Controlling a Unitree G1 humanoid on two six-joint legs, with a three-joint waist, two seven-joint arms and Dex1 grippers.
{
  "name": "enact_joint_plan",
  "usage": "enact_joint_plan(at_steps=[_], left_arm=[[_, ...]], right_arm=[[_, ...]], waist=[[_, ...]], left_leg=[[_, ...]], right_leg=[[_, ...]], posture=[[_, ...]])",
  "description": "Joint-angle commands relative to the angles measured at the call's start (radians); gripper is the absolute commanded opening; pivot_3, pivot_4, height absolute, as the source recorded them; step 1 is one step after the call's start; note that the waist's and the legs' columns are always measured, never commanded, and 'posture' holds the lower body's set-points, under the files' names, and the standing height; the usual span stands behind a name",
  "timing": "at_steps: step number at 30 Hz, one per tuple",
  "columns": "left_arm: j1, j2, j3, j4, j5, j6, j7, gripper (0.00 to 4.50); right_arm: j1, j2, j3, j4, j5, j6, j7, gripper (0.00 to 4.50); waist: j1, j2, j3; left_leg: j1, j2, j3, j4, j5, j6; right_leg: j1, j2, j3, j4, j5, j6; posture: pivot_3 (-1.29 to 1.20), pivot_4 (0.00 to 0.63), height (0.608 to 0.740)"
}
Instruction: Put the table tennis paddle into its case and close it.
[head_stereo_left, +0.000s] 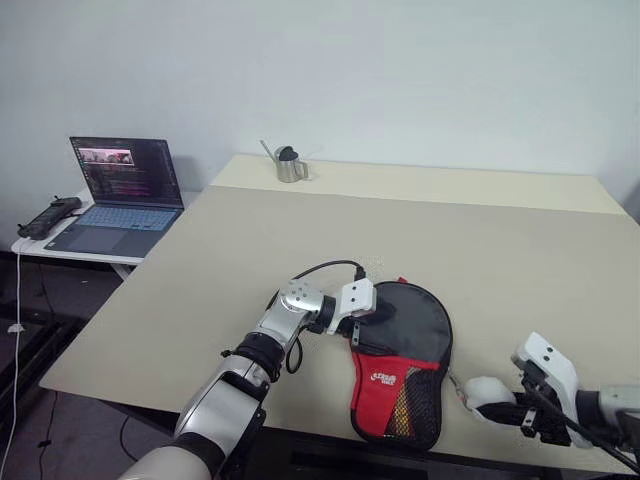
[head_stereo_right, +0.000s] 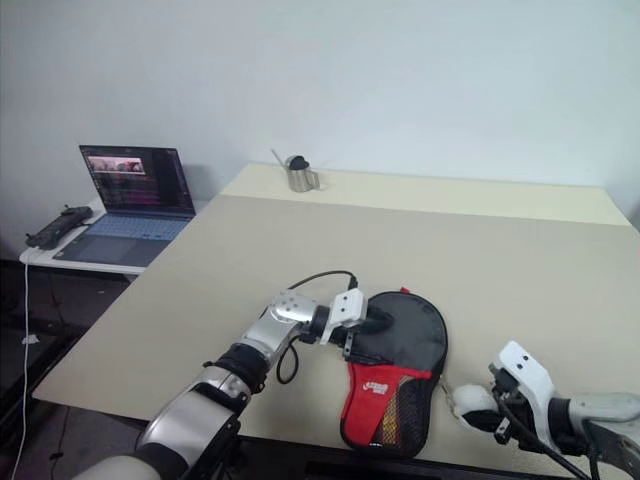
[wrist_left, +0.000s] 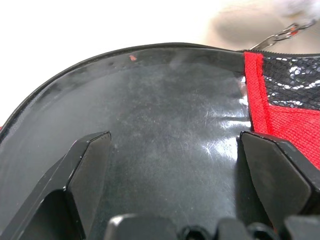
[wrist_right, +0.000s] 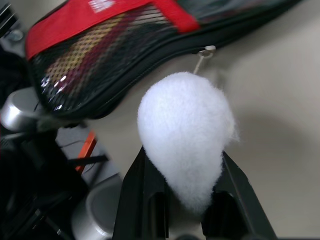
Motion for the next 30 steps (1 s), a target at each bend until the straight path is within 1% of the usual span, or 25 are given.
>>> enact_joint_plan(at_steps=[1, 5, 11, 15, 20, 23, 25, 30], left_arm=[[0.049, -0.010, -0.095, 0.078, 0.105, 0.004, -0.018, 4.50], [0.043, -0.019, -0.099, 0.090, 0.113, -0.008, -0.013, 4.50], [0.036, -0.027, -0.100, 0.099, 0.115, -0.013, -0.007, 4.50], [0.035, -0.027, -0.100, 0.102, 0.120, -0.018, -0.005, 4.50], [0.034, -0.031, -0.097, 0.108, 0.128, -0.024, -0.004, 4.50], [0.030, -0.035, -0.097, 0.111, 0.131, -0.024, -0.003, 4.50], [0.024, -0.037, -0.097, 0.112, 0.132, -0.022, -0.005, 4.50], [0.003, -0.047, -0.097, 0.126, 0.139, -0.021, -0.005, 4.50]], right_arm=[[0.071, -0.028, -0.027, -0.067, 0.067, -0.006, 0.060, 0.35], [0.112, -0.013, 0.020, -0.109, 0.091, -0.030, 0.033, 0.33], [0.133, 0.010, 0.112, -0.136, 0.094, -0.053, -0.002, 0.33], [0.182, -0.013, 0.081, -0.186, 0.162, -0.054, 0.030, 0.33], [0.251, -0.046, 0.066, -0.225, 0.195, -0.077, 0.050, 0.33], [0.277, -0.027, 0.113, -0.253, 0.208, -0.092, 0.020, 0.33], [0.283, -0.002, 0.168, -0.264, 0.200, -0.103, -0.016, 0.33], [0.251, 0.044, 0.278, -0.259, 0.185, -0.118, -0.089, 0.33]], waist=[[0.001, -0.001, -0.001], [0.005, -0.001, -0.002], [0.005, -0.002, -0.002], [0.003, -0.003, -0.003], [0.003, -0.005, -0.005], [0.003, -0.004, -0.007], [0.003, -0.005, -0.007], [0.003, -0.004, -0.008]], left_leg=[[0.000, 0.000, 0.000, 0.000, -0.001, 0.001], [0.000, 0.000, -0.003, 0.000, -0.004, 0.002], [0.000, -0.002, -0.004, 0.000, -0.005, 0.003], [0.002, -0.001, -0.005, 0.001, -0.006, 0.003], [0.003, 0.000, -0.009, 0.001, -0.006, 0.003], [0.002, 0.000, -0.011, 0.001, -0.006, 0.003], [0.002, -0.001, -0.013, 0.001, -0.006, 0.003], [0.002, -0.001, -0.014, 0.001, -0.006, 0.003]], right_leg=[[0.001, 0.000, 0.000, -0.001, 0.000, 0.000], [0.006, -0.001, -0.004, -0.010, 0.000, 0.001], [0.008, -0.003, -0.004, -0.011, 0.000, 0.001], [0.010, -0.003, -0.006, -0.011, -0.001, 0.002], [0.010, -0.003, -0.010, -0.013, -0.001, 0.002], [0.011, -0.003, -0.013, -0.013, -0.002, 0.001], [0.010, -0.003, -0.015, -0.013, -0.002, 0.001], [0.010, -0.003, -0.016, -0.013, -0.003, 0.001]], posture=[[0.00, 0.150, 0.740], [0.00, 0.150, 0.740], [0.00, 0.150, 0.740], [0.00, 0.150, 0.740], [0.00, 0.150, 0.740], [0.00, 0.150, 0.740], [0.00, 0.150, 0.740], [0.00, 0.150, 0.740]])
